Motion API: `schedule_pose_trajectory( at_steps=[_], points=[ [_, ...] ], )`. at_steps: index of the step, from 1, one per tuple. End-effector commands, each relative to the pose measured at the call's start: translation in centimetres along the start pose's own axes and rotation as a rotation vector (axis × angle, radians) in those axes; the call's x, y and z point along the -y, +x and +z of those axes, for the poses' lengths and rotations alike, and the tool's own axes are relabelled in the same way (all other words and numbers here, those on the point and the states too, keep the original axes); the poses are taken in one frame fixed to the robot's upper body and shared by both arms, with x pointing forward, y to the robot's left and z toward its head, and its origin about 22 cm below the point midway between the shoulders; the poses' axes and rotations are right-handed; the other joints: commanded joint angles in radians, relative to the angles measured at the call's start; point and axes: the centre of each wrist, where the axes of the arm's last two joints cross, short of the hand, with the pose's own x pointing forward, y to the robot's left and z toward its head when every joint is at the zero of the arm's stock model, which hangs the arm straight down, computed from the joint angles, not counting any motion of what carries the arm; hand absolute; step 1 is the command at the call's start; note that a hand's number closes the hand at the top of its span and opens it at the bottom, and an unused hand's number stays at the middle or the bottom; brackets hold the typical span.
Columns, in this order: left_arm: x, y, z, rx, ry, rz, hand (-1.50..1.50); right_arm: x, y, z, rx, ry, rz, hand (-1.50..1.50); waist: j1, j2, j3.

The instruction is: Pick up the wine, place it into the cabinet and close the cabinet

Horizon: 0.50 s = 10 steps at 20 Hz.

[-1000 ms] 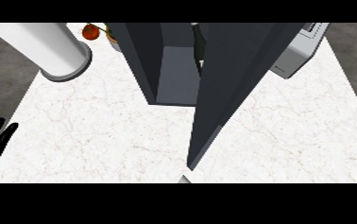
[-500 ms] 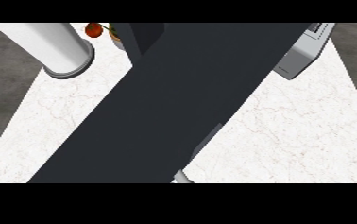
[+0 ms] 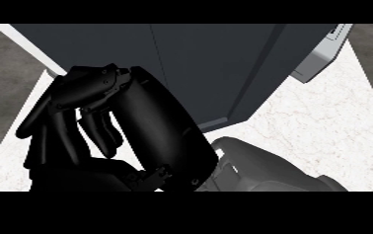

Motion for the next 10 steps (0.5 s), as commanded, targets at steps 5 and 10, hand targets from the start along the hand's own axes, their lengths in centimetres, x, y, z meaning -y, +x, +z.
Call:
schedule_pose_trajectory(
  at_steps=[5, 10],
  points=[
    [-2.0, 0.6, 1.3, 0.046, -0.024, 0.029, -1.50, 2.7, -1.4, -6.9, -0.042, 0.078, 0.014, 1.50, -0.009, 0.003, 0.001],
    [-1.2, 1.6, -0.9, 0.051, -0.049, 0.041, -1.50, 4.0, -2.4, -7.7, -0.243, 0.432, -0.035, 1.50, -0.001, 0.012, 0.002]
  ],
)
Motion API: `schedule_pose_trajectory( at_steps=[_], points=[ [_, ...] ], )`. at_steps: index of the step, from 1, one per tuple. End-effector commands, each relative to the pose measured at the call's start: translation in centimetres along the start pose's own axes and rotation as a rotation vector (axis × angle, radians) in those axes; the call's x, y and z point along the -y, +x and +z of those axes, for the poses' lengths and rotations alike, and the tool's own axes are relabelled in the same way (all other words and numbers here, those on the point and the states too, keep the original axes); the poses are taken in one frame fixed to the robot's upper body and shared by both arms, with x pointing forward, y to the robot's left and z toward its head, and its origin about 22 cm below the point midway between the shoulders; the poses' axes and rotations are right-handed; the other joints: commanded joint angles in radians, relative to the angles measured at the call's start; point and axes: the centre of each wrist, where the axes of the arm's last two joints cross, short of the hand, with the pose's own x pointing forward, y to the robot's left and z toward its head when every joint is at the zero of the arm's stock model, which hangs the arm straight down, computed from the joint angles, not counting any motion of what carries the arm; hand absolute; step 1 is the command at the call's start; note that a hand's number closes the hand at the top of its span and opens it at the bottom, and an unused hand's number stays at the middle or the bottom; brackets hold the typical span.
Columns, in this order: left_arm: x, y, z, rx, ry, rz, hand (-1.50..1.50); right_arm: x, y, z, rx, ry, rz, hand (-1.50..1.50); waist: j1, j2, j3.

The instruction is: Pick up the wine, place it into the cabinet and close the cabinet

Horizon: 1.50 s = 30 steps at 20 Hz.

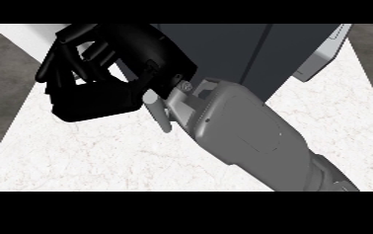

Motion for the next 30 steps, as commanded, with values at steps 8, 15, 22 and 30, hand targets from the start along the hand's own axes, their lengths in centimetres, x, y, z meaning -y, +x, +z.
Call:
schedule_pose_trajectory(
  at_steps=[8, 15, 22, 30],
  points=[
    [-1.0, 0.2, 0.1, 0.038, -0.045, 0.050, -1.50, 1.3, -3.4, -4.1, -0.325, 0.466, -0.022, 1.50, 0.000, -0.001, -0.001],
    [-2.2, 1.6, 0.1, 0.034, -0.039, 0.029, -1.50, 3.4, -5.4, -5.1, -0.298, 0.472, -0.176, 1.50, -0.008, -0.005, 0.000],
    [-2.0, 0.2, -0.5, 0.062, -0.007, 0.025, -1.50, 6.3, -6.6, -5.5, -0.240, 0.473, -0.260, 1.50, -0.031, -0.002, 0.000],
    [-1.5, 0.9, -0.4, 0.021, -0.023, 0.016, -1.50, 10.1, -8.2, -4.5, -0.232, 0.327, -0.265, 1.50, -0.021, 0.002, 0.000]
  ],
)
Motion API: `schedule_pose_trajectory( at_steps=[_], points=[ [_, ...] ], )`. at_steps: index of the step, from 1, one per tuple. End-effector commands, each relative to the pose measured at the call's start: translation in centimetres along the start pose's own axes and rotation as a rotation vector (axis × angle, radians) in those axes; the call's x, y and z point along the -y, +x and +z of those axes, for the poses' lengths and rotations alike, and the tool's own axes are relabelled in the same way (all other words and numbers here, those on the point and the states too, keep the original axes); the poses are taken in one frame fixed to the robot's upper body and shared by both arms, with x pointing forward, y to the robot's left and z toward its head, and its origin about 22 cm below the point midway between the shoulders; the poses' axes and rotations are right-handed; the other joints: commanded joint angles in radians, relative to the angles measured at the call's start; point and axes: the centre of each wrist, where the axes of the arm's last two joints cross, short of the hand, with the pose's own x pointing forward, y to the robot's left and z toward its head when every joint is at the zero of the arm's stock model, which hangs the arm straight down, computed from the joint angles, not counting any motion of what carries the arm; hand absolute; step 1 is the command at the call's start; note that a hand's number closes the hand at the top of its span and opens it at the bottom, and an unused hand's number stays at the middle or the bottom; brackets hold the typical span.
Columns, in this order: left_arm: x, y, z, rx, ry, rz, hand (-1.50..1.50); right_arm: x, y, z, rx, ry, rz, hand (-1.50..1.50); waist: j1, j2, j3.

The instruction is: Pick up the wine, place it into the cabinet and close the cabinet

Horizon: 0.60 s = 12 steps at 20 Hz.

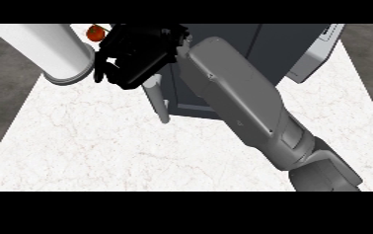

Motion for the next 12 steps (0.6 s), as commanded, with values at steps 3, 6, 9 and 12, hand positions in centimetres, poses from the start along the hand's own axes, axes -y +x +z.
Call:
schedule_pose_trajectory(
  at_steps=[3, 6, 9, 12],
  points=[
    [-0.1, 0.1, -0.2, 0.029, -0.028, 0.028, -1.50, 4.9, -0.1, 5.7, 0.065, -0.307, -0.028, 1.50, -0.011, 0.032, 0.007],
    [-0.2, -0.1, 0.3, 0.005, -0.025, 0.007, -1.50, 5.0, 0.1, 6.5, 0.113, -0.389, 0.015, 1.50, -0.016, 0.028, 0.006],
    [0.3, 0.4, -1.0, 0.018, -0.056, -0.004, -1.50, 5.5, 0.0, 7.4, 0.144, -0.401, 0.004, 1.50, -0.026, 0.035, 0.007],
    [0.4, 0.3, -0.9, 0.005, -0.062, -0.003, -1.50, 5.0, 0.0, 6.5, 0.156, -0.421, 0.002, 1.50, -0.026, 0.029, 0.006]
  ],
)
